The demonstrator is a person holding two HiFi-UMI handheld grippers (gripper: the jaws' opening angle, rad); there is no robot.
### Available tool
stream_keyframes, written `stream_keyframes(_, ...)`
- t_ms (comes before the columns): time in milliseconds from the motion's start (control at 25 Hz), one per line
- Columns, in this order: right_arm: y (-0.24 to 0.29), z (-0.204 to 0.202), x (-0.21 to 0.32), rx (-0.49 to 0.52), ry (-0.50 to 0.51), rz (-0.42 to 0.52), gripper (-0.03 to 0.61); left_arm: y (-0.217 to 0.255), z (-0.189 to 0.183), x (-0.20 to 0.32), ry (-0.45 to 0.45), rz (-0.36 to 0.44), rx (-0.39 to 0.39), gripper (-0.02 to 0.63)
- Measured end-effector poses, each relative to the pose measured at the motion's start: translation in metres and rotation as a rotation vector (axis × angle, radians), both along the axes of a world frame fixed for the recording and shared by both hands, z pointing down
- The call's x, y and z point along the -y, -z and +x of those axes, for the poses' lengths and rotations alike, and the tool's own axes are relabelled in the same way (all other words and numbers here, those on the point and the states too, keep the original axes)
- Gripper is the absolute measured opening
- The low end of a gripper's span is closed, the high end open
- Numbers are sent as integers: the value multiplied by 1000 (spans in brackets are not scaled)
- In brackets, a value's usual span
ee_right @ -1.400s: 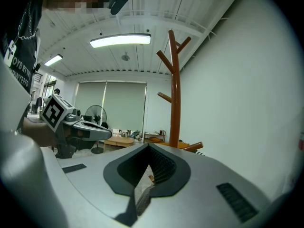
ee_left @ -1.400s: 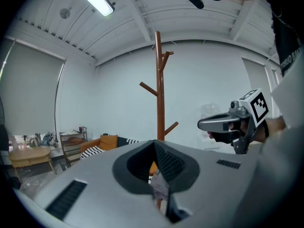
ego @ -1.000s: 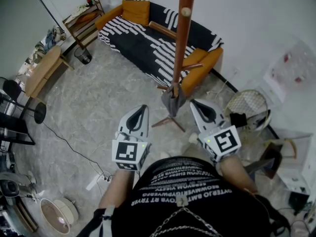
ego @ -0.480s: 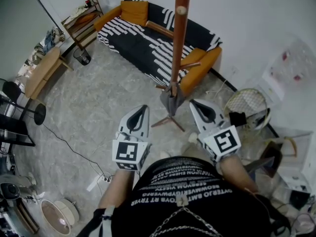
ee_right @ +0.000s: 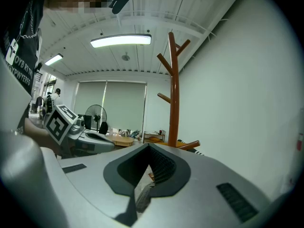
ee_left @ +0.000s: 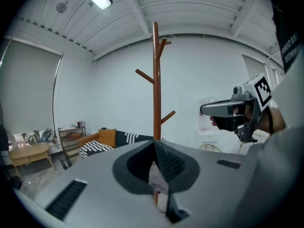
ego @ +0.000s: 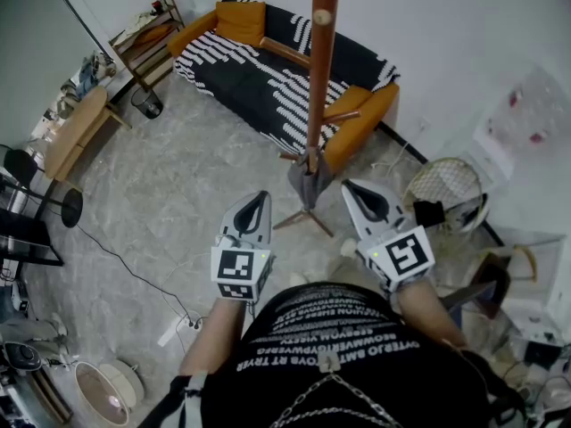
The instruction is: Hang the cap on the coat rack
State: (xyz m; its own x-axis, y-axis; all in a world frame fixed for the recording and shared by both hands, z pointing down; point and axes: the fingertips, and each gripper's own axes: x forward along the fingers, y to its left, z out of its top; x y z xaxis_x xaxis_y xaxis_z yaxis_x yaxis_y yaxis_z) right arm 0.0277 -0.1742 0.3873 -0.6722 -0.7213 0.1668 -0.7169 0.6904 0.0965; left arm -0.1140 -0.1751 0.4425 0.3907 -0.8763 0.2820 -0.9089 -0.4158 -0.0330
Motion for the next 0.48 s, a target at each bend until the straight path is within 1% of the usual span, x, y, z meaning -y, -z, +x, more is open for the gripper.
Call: stream_keyframes(480,-3,3,0,-10,-2,-2,3,-97,10,8,-16,-162,34,3)
